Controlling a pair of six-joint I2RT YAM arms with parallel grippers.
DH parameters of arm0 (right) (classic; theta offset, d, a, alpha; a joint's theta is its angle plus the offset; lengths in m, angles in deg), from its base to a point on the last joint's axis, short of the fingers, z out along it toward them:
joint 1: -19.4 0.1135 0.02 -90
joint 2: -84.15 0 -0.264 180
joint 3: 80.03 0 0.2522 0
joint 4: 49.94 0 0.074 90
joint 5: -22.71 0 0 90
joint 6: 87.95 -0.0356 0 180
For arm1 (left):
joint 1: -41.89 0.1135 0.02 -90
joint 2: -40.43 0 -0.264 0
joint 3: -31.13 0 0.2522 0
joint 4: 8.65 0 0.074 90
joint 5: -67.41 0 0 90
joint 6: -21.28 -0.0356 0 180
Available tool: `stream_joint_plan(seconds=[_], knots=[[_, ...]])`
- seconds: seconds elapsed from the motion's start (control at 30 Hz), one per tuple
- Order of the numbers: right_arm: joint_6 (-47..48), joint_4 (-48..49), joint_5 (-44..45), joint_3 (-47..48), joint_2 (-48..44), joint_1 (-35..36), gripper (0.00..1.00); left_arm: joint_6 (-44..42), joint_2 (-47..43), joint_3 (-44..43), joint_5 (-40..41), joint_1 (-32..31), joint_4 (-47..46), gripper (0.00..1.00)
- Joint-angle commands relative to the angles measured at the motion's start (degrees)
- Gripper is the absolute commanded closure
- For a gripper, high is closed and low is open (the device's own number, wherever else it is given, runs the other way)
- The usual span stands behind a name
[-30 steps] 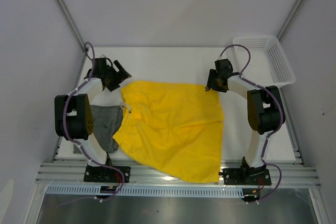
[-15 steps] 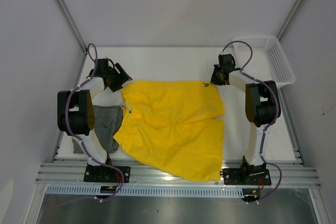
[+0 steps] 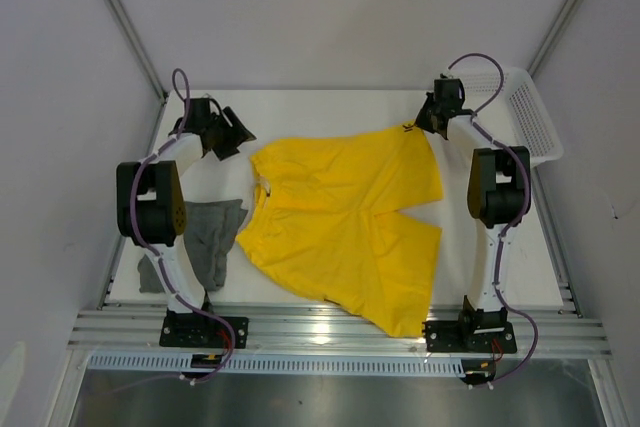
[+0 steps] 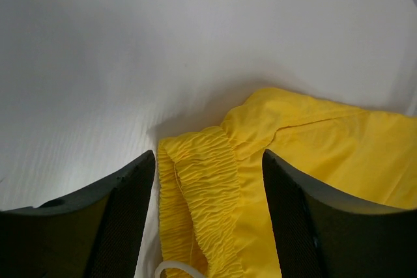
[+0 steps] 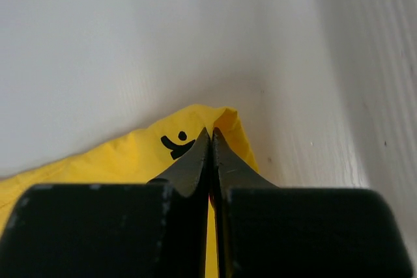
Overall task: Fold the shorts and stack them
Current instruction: Flatten the shorts out
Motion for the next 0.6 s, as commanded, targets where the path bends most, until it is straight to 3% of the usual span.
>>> stream_joint_plan(seconds=[0.0, 0.33, 0.57], knots=[[-0.55, 1.87, 2.8, 6.54, 3.22, -0.4, 1.0, -1.47, 0.72, -6.53, -0.54, -1.47, 2.35, 0.3], [-1.52, 1.69, 1.48, 12.17, 8.49, -0.84, 1.0, 0.11, 2.31, -5.75, -5.73, -5.07, 4.81, 0.28], [-1.69, 1.86, 1.31, 12.35, 8.76, -0.84, 1.0, 0.81, 0.11, 0.56, -4.67, -5.34, 4.11, 0.27]])
